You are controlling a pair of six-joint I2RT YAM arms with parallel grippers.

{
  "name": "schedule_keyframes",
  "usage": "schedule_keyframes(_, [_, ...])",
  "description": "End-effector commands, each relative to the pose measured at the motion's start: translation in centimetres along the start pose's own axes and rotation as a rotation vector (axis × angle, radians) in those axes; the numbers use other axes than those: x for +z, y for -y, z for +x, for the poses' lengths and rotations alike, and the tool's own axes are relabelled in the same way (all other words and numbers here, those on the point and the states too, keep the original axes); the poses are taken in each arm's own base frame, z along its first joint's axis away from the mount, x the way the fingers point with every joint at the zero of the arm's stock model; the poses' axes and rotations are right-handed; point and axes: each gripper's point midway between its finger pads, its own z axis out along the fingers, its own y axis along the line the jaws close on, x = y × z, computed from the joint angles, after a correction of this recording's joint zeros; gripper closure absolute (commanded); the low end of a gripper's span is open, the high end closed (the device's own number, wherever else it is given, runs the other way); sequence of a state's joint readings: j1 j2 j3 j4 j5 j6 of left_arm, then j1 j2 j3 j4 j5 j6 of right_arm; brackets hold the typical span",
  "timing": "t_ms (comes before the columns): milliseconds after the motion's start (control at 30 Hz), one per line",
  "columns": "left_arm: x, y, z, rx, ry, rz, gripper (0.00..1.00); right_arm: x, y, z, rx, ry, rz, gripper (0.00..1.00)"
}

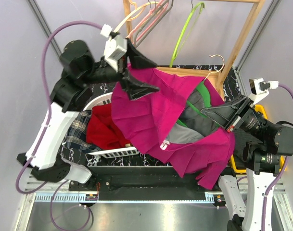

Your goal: Remove the skirt from the hanger

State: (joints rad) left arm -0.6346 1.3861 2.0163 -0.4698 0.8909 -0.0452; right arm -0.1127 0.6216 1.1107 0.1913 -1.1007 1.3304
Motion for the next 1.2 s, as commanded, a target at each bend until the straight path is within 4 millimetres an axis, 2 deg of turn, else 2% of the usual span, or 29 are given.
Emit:
schedule_keyframes(0, [2.5,-3.3,0.5,-0.003,0.01,-0.011,0.12,0.0,-3.5,-1.1,-0.109,0.059,-0.067,1.0])
schedule_keyframes(100, [3.9,-4.2,-0.3,0.002,0.029,0.001,0.12,0.0,-3.7,-1.1,-0.108,0.058,-0.069,1.0])
schedule_keyframes(200, [4.4,-5.1,-2.3,0.052,0.068,-0.028,0.12,-0.1,-3.6,-0.9,-0.104,0.057,-0.067,1.0])
schedule_keyframes(267, [4.7,-4.8,-1.4,-0.002,0.046,0.005,0.12,-0.1,-3.6,-0.9,-0.104,0.057,-0.066,1.0])
schedule_keyframes(300, [4.8,-3.7,-0.4,-0.042,0.021,0.078,0.12,-0.1,-3.5,-0.9,-0.105,0.056,-0.066,1.0])
schedule_keyframes(433, [4.4,0.0,1.4,-0.232,-0.045,0.309,0.15,0.0,-3.3,-1.1,-0.104,0.055,-0.064,1.0])
schedule_keyframes(467, [4.0,1.1,1.5,-0.378,-0.074,0.362,0.16,0.0,-3.5,-1.1,-0.11,0.055,-0.067,1.0])
schedule_keyframes(500, [3.2,2.8,0.6,-0.339,-0.06,0.488,0.16,0.1,-3.5,-1.2,-0.112,0.055,-0.067,1.0])
schedule_keyframes(533, [3.0,3.5,2.6,-0.467,-0.117,0.516,0.16,0.1,-3.5,-1.3,-0.115,0.052,-0.068,1.0])
schedule_keyframes(600, [1.9,6.0,4.0,-0.577,-0.208,0.628,0.14,0.2,-4.1,-1.6,-0.135,0.049,-0.075,1.0])
schedule_keyframes(667, [1.0,7.3,5.5,-0.724,-0.301,0.692,0.14,0.3,-4.7,-1.7,-0.163,0.043,-0.084,1.0])
schedule_keyframes(733, [0.5,7.9,6.7,-0.8,-0.348,0.715,0.18,0.4,-5.1,-1.8,-0.181,0.028,-0.09,1.0])
schedule_keyframes(800, [0.3,8.1,6.8,-0.784,-0.346,0.722,0.22,0.6,-5.0,-1.9,-0.186,0.014,-0.088,1.0])
schedule_keyframes(900, [-0.1,8.6,5.1,-0.693,-0.317,0.735,0.41,0.5,-4.2,-1.5,-0.176,-0.01,-0.075,1.0])
schedule_keyframes(933, [0.0,8.3,4.5,-0.664,-0.303,0.732,0.73,0.5,-3.8,-1.4,-0.17,-0.011,-0.069,1.0])
schedule_keyframes(967, [-0.3,8.4,1.6,-0.561,-0.251,0.717,0.91,0.5,-3.2,-1.3,-0.158,-0.01,-0.06,1.0])
schedule_keyframes(1000, [-0.4,8.2,0.6,-0.555,-0.241,0.703,1.0,0.5,-3.0,-1.3,-0.154,-0.007,-0.057,1.0])
schedule_keyframes(1067, [-0.5,7.4,-1.1,-0.486,-0.207,0.677,1.0,0.6,-2.9,-1.5,-0.151,0.0,-0.055,1.0])
schedule_keyframes(1133, [-1.5,8.2,-2.7,-0.415,-0.176,0.666,1.0,0.7,-2.3,-1.8,-0.142,0.008,-0.034,1.0])
schedule_keyframes(1167, [-2.0,8.4,-3.1,-0.395,-0.169,0.658,1.0,0.8,-2.0,-1.9,-0.138,0.012,-0.023,0.89])
